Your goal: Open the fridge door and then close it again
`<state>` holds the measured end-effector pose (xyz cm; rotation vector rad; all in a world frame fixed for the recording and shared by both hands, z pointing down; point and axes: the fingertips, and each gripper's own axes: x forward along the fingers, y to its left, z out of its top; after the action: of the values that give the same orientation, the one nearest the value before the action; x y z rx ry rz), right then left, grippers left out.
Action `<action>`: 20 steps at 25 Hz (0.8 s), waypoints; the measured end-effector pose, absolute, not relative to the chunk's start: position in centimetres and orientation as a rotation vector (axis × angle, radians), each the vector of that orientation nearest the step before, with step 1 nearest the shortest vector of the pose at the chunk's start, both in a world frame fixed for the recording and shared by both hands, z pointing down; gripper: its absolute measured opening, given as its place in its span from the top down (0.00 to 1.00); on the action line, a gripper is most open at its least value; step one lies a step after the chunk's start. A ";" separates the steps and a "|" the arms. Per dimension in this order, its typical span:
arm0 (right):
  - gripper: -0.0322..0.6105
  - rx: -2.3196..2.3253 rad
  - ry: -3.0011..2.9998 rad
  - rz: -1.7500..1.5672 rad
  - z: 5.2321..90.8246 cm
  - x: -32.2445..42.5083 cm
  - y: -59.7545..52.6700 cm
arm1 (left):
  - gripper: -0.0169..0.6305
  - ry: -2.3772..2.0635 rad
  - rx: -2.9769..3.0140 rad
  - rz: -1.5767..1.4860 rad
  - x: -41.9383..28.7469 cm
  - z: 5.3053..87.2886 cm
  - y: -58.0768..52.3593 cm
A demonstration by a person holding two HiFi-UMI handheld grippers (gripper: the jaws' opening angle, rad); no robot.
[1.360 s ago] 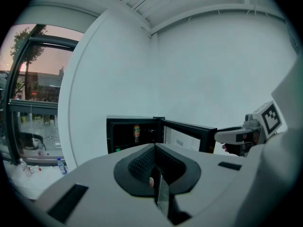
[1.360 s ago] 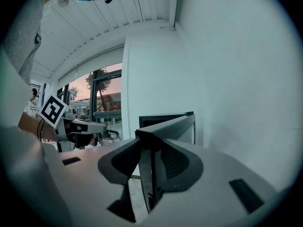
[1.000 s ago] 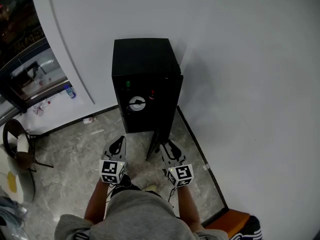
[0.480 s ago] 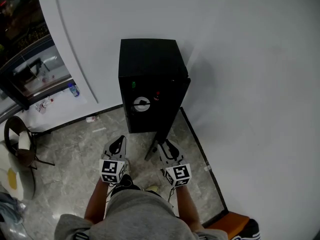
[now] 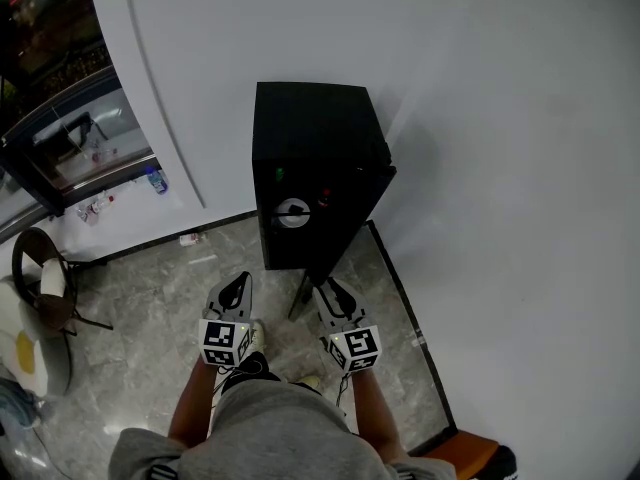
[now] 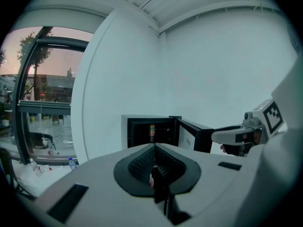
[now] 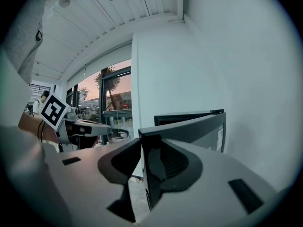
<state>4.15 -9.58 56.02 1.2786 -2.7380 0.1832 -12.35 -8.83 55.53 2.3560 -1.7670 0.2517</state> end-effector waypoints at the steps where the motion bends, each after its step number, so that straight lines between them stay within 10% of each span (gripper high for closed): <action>1: 0.72 1.270 -2.742 0.180 56.0 3.8 -9.7 | 0.96 -1.770 2.354 0.251 -12.6 55.5 -8.9; 20: 0.73 1.171 -2.803 0.173 55.9 -0.6 -12.5 | 0.96 -1.808 2.308 0.262 -15.7 56.1 -11.2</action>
<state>-0.56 -12.50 55.93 1.1709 -2.8026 0.1726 -15.71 -11.23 56.13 2.3077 -1.8075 0.2625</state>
